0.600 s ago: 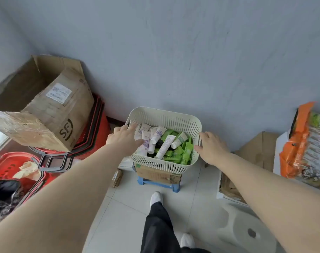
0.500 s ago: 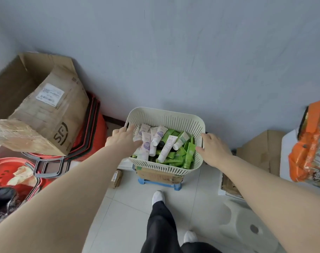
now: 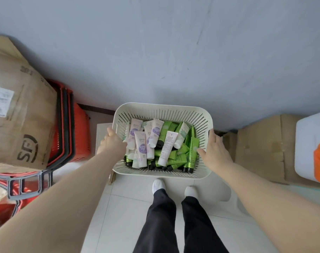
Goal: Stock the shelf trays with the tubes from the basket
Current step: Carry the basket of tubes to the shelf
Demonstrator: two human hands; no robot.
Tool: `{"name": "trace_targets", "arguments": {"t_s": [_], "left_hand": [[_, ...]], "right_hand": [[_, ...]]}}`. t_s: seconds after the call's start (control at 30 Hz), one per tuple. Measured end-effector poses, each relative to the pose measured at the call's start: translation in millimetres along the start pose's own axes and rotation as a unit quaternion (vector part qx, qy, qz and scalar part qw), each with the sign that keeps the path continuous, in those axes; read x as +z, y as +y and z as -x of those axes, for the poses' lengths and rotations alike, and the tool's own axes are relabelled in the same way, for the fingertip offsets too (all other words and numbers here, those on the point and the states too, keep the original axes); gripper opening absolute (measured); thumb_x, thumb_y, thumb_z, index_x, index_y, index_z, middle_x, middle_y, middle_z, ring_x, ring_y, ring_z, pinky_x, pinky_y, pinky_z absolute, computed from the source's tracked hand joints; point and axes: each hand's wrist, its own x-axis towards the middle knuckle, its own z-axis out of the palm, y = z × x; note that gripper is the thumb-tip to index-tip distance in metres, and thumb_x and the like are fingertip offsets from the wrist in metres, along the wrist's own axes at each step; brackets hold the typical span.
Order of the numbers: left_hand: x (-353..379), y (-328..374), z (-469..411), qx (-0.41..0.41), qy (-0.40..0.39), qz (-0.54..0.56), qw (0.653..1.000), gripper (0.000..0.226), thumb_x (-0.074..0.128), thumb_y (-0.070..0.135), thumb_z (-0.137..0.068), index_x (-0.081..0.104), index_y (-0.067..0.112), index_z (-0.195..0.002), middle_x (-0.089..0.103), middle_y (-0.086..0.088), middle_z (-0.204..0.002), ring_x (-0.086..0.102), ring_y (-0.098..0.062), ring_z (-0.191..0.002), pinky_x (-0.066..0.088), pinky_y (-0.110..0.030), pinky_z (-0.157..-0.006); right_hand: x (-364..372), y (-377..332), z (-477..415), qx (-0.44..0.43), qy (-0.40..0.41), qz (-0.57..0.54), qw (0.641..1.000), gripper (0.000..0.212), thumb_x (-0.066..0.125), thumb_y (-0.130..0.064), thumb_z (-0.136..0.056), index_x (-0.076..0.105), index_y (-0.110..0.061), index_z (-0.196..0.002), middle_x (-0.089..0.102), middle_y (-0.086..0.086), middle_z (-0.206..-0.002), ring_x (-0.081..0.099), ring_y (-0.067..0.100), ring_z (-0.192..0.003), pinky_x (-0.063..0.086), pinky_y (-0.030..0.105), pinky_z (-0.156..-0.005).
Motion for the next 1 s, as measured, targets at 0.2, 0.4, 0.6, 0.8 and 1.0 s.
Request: {"name": "trace_targets", "arguments": {"t_s": [0.2,0.4,0.6,0.8,1.0], "left_hand": [[8.9,-6.9,-20.2,0.018,-0.009,0.108,0.994,0.066,0.057,0.017,-0.091,0.018,0.018,-0.144,0.051,-0.019,-0.126,0.059,-0.035,-0.094,0.051,-0.046,-0.074],[16.7,-9.4,-32.4,0.027,-0.001,0.221,0.975,0.084,0.061,0.02,-0.09,0.006,0.035,-0.151,0.046,-0.012,-0.126,0.055,-0.028,-0.101,0.049,-0.05,-0.09],[20.6,-8.2,-33.4,0.016,0.013,0.28,0.96,0.079,0.058,0.016,-0.089,0.012,0.037,-0.15,0.049,-0.011,-0.103,0.051,-0.021,-0.077,0.052,-0.046,-0.083],[22.1,-20.4,-1.3,-0.037,0.027,0.335,0.941,0.075,0.059,0.012,-0.09,0.018,0.031,-0.151,0.058,-0.007,-0.096,0.055,-0.02,-0.078,0.043,-0.032,-0.066],[36.4,-47.3,51.5,-0.09,0.055,0.364,0.926,0.079,0.063,0.018,-0.087,0.017,0.03,-0.151,0.053,-0.005,-0.133,0.057,-0.026,-0.1,0.045,-0.039,-0.08]], "right_hand": [[10.8,-6.7,-16.7,0.054,0.005,-0.096,0.994,0.088,0.057,-0.028,-0.094,-0.006,0.0,-0.149,0.007,0.02,-0.155,0.021,0.033,-0.14,0.023,0.037,-0.112],[21.4,8.7,-36.0,0.086,0.004,-0.226,0.97,0.079,0.059,-0.018,-0.091,0.007,-0.016,-0.15,0.031,0.01,-0.147,0.041,0.029,-0.129,0.037,0.045,-0.106],[29.9,9.6,-42.3,0.085,0.018,-0.249,0.965,0.077,0.06,-0.014,-0.09,0.01,-0.016,-0.149,0.04,0.009,-0.137,0.05,0.022,-0.104,0.045,0.044,-0.098],[15.8,6.0,-39.9,0.049,-0.006,-0.191,0.98,0.077,0.057,-0.021,-0.092,0.006,-0.015,-0.149,0.044,0.006,-0.101,0.045,0.019,-0.089,0.038,0.03,-0.076],[4.0,-1.7,-23.3,0.002,-0.041,-0.123,0.992,0.076,0.056,-0.034,-0.09,0.006,-0.026,-0.147,0.05,0.017,-0.126,0.056,0.035,-0.104,0.048,0.048,-0.089]]}}
